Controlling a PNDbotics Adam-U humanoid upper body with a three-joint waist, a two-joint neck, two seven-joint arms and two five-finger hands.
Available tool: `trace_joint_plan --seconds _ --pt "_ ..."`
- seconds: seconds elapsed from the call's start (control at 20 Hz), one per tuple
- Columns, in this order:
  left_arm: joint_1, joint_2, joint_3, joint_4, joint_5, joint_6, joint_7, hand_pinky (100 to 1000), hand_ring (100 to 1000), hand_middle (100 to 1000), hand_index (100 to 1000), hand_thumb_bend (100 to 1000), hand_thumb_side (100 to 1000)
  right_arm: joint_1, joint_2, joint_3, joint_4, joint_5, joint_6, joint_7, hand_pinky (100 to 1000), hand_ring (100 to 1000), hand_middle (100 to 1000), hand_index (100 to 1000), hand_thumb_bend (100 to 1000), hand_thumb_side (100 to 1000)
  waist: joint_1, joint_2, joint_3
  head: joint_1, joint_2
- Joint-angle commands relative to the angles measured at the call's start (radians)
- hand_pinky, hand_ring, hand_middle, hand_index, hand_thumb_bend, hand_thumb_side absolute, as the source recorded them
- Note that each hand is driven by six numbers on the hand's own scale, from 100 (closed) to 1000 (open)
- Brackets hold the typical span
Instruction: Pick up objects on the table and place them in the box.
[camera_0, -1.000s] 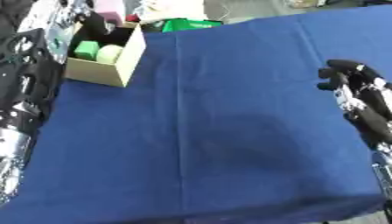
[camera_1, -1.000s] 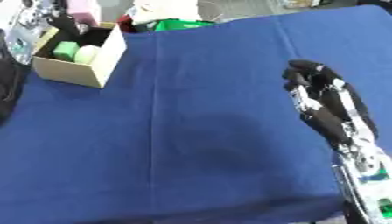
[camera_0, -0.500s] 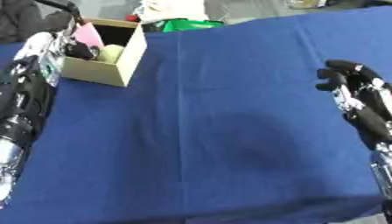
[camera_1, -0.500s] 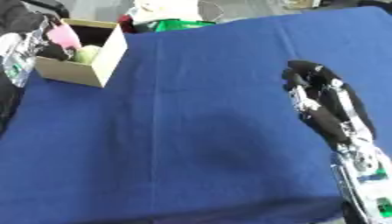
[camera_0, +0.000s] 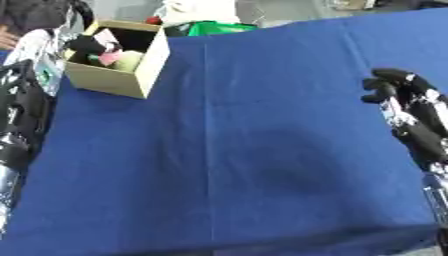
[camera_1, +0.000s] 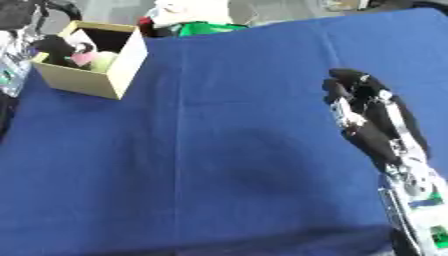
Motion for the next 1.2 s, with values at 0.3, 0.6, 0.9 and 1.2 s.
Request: trace_joint_plan --seconds 0.3,0.6,0.9,1.2 --pt "0.179 0.047 -0.038 -0.476 0.482 -0.131 0.081 557 619 613 822 450 426 -0.013 -0.009 -0.01 -0.014 0.003 -0.002 -0.006 744 837 626 796 100 439 -0.005 -0.008 0.013 0.001 0.004" --pt "0.329 0.001 -0.065 -0.711 0.678 -0.202 0.132 543 612 593 806 321 372 -0.018 -0.009 -0.011 -0.018 0.002 -0.002 -0.008 744 837 626 797 100 438 -0.009 0.002 0.016 0.007 0.0" --pt "0.414 -0.077 -0.08 -0.817 0.744 -0.224 0.153 535 610 587 802 251 382 -0.025 -0.007 -0.007 -0.021 0.001 -0.002 -0.005 744 837 625 796 100 438 -0.012 0.01 0.021 0.022 -0.003" --pt "0.467 -0.141 -0.084 -0.847 0.784 -0.227 0.144 531 611 586 805 225 404 -0.029 -0.006 -0.005 -0.022 -0.001 -0.002 -0.002 744 837 625 796 100 438 -0.016 0.017 0.022 0.039 -0.003"
